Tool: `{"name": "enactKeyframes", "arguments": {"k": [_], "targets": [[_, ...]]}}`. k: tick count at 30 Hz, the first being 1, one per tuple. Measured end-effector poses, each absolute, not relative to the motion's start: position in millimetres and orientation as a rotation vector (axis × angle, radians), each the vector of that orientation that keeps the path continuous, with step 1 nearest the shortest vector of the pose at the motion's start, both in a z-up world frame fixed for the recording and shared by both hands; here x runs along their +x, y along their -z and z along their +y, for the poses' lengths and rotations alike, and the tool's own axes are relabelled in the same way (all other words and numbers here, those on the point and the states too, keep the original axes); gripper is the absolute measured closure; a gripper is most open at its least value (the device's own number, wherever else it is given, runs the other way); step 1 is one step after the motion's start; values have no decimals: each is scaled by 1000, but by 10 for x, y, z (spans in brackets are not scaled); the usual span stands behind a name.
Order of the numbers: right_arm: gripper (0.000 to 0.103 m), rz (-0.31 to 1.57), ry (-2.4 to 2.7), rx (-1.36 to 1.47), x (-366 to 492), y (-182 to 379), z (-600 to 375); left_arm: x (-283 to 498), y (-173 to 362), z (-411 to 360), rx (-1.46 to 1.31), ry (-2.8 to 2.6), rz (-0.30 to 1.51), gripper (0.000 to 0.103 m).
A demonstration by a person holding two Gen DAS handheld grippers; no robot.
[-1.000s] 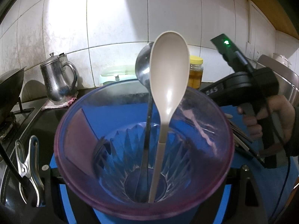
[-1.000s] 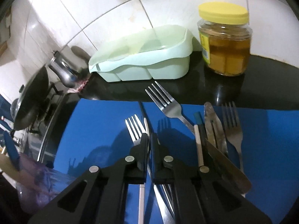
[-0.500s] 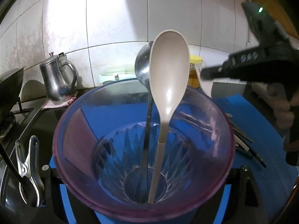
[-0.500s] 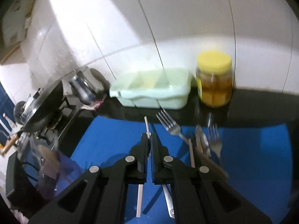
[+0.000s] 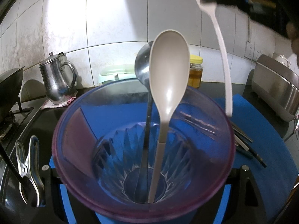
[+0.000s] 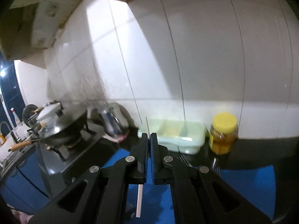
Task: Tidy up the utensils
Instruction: 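Carry the beige plastic fork with the right gripper and drop it into the cup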
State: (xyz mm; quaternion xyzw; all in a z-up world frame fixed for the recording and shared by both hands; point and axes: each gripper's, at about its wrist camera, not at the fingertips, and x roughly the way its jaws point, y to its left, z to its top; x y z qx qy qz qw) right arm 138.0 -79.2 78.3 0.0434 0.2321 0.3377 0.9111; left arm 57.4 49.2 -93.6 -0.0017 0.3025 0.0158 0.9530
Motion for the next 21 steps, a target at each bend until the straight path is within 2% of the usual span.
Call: {"name": "enactKeyframes", "arguments": {"k": [9,21], "targets": [[99,383,-770,145,1211,-1065,-698,569,937,482,-3,-33,616,17],[99,427,-829,37,1097,-713,-403,573,941,479,-3,-32,617,18]]}}
